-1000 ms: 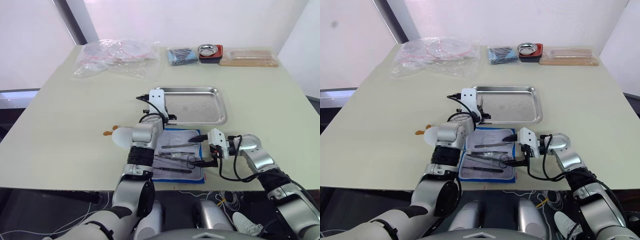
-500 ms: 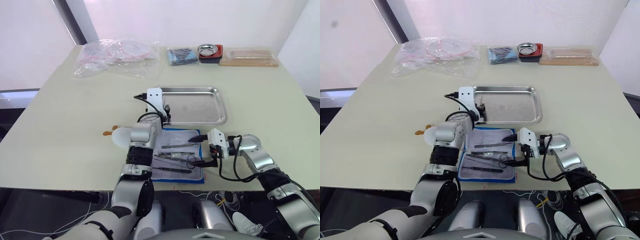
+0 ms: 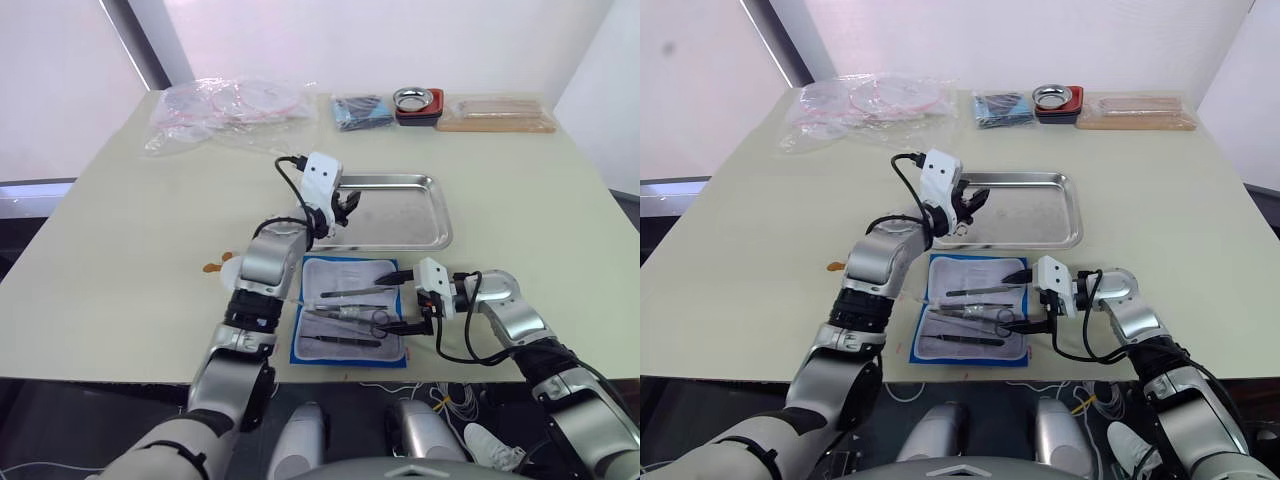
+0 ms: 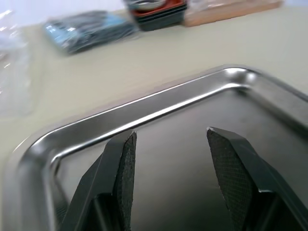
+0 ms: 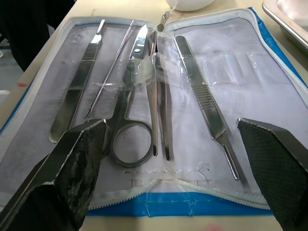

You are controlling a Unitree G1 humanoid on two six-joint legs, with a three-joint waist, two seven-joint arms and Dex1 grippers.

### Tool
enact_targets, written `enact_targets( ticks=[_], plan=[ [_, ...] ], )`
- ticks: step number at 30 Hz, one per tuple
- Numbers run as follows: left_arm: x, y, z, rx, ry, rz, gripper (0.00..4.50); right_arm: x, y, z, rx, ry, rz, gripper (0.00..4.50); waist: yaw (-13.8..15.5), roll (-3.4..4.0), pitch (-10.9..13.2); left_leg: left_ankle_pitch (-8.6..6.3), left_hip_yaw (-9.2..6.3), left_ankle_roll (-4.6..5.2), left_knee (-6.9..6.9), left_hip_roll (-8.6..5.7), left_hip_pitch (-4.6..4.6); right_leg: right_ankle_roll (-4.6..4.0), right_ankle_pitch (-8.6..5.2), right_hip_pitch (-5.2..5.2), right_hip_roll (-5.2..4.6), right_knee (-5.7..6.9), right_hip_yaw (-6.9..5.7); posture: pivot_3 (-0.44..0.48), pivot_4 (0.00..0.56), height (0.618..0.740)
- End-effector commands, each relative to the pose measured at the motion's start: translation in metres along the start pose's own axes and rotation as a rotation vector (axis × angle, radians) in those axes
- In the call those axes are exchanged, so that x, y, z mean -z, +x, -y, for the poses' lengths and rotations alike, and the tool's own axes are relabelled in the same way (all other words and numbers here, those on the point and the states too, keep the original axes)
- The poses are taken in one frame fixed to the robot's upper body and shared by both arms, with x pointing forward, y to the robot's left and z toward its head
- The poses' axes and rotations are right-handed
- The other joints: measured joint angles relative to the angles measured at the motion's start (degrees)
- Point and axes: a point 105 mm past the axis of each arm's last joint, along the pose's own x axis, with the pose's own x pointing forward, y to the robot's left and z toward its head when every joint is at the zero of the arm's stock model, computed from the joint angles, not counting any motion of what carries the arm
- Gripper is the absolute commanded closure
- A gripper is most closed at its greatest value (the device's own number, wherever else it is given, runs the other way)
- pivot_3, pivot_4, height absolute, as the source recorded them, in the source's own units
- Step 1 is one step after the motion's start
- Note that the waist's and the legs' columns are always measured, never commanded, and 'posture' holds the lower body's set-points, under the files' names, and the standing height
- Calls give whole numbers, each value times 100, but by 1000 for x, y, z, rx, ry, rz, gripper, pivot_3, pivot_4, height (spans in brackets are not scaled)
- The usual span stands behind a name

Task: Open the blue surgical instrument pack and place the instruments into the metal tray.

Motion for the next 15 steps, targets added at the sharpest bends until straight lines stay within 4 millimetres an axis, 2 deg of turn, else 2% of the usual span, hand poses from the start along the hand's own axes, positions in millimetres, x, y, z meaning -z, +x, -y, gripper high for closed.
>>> enact_targets(
  ticks=[1,6,11,15],
  plan=[
    [-17,-22,18,214,108,111,2054,62,1,-30,-37,170,-207,0,-14,0,0,0,-1,0,0,0,0,0,0,-1,0,0,-1,0,150,740],
    [-17,-46,25,363,123,151,2054,63,0,-31,-35,173,-205,0,9,-2,-2,0,-2,0,-5,3,-1,-4,-2,-4,-1,-4,-2,0,150,740],
    [-15,-86,31,563,173,201,2054,62,1,-31,-37,171,-203,0,-9,-2,-3,0,6,0,-10,10,1,-24,-13,-6,-2,-7,6,0,150,740],
    [-6,-112,12,616,238,134,2054,61,1,-31,-35,170,-199,0,2,-1,-1,0,3,1,-11,16,-5,-26,-15,-19,-1,-6,5,0,150,740]
  ],
)
